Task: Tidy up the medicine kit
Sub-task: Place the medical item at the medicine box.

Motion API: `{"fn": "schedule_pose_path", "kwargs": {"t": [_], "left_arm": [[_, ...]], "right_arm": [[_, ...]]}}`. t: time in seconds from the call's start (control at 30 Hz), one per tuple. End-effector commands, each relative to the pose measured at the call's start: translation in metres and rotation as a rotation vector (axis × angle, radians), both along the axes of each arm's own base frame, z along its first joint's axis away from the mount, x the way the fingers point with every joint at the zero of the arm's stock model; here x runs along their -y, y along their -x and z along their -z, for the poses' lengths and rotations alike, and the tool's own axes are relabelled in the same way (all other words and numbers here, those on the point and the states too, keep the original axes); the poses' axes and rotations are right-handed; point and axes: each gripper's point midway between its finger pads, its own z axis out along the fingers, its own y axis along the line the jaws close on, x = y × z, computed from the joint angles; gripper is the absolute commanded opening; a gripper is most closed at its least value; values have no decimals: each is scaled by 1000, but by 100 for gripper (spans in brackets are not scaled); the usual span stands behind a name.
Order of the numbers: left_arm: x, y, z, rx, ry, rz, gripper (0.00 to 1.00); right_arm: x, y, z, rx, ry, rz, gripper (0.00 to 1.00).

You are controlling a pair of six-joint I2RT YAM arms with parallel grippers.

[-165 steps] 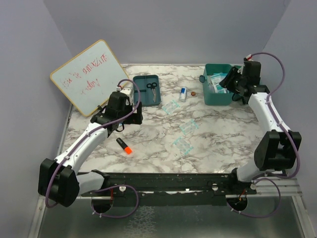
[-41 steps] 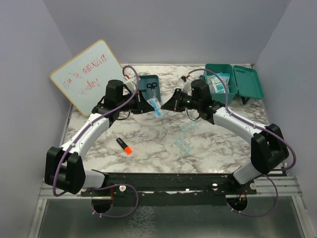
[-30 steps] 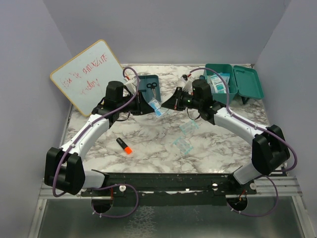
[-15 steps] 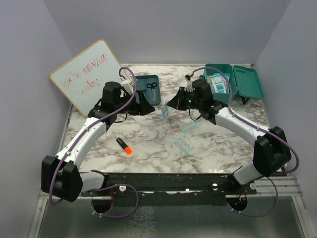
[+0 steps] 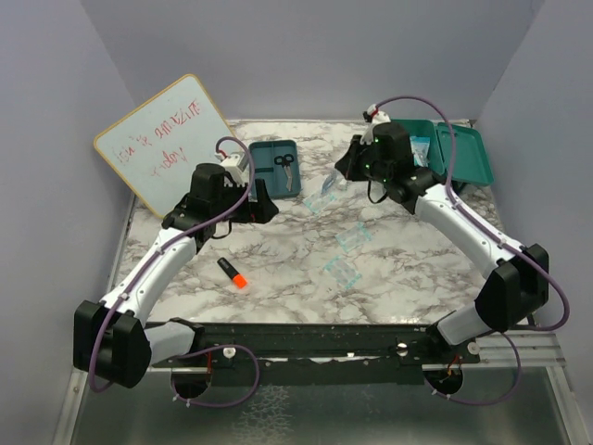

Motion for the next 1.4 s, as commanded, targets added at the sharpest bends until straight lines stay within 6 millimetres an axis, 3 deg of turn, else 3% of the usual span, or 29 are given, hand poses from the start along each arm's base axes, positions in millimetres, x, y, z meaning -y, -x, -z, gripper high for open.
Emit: {"fn": "schedule_pose_path", "kwargs": {"t": [0.0,0.23,0.43,0.87,1.1,1.23,1.37], "left_arm": [[-30,-2,19,13,-128,-125,99],[-44,-2,25,6,-180,-179,99],[-50,-1,22,17,-199,-204,99],[-50,0,19,32,-197,-198,99],[-51,1,18,36,-198,-196,99],[-52,1,18,38,-200,-200,99],[-51,1,18,36,-199,-198,99]], "right_arm": [[53,-28,-22,59,108,128,0],[112,-70,-45,89,139,237,1],[147,-96,-53,105,162,302,1],[195,-137,-47,114,220,387,1],[214,-169,-34,102,233,406,1],[206,-165,-16,36,216,365,2],[184,-148,-1,-29,124,283,23]]}}
